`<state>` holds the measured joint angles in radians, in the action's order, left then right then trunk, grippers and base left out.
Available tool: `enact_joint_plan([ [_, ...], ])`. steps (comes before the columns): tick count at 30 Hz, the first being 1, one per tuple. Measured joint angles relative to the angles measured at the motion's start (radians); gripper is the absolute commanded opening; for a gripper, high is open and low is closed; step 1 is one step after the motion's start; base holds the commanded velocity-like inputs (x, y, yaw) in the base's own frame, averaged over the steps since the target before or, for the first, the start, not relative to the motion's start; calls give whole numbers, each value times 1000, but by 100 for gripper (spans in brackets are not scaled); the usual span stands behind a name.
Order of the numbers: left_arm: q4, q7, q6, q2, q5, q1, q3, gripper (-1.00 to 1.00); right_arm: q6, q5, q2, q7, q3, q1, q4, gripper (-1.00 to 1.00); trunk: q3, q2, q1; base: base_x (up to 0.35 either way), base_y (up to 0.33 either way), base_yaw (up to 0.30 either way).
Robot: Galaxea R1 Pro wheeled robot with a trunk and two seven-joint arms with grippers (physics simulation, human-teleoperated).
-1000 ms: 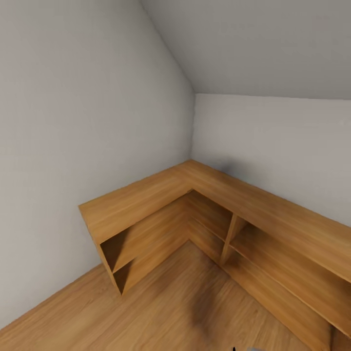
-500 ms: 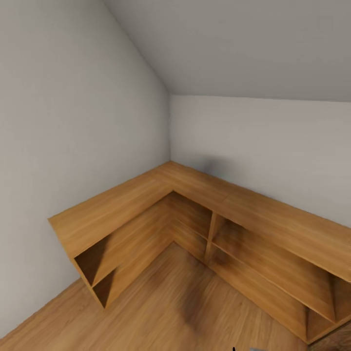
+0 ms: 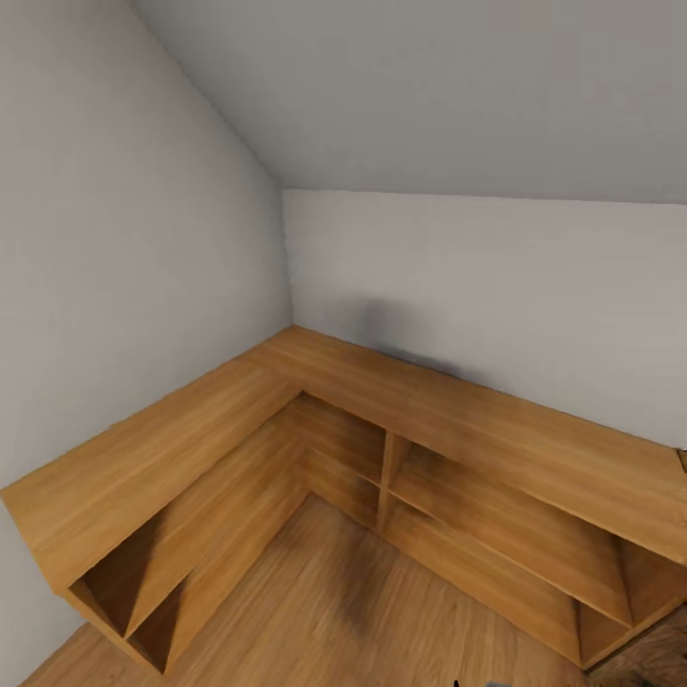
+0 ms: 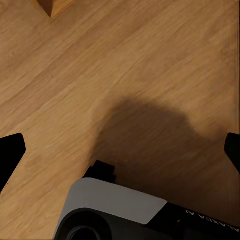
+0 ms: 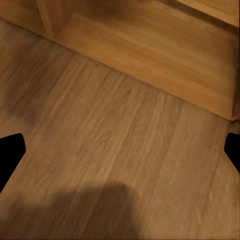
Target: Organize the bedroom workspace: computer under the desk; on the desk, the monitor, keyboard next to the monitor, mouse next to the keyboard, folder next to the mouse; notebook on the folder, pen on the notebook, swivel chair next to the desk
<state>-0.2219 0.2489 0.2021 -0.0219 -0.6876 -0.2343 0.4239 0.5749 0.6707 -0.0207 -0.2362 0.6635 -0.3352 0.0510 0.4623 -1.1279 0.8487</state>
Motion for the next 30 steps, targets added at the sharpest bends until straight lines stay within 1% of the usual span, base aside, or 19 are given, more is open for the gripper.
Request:
enact_joint_plan([
  [13,0,0,1,0,0,0,0,100,-1,-1,0,0,0,0,0,100,-5,0,0,12,15,-278],
  [20,0,0,2,0,0,0,0,100,-1,-1,1,0,0,0,0,100,-8,0,0,122,237,-276],
  [30,0,0,2,0,0,0,0,100,-1,-1,0,1,0,0,0,100,-12,0,0,266,222,-276],
])
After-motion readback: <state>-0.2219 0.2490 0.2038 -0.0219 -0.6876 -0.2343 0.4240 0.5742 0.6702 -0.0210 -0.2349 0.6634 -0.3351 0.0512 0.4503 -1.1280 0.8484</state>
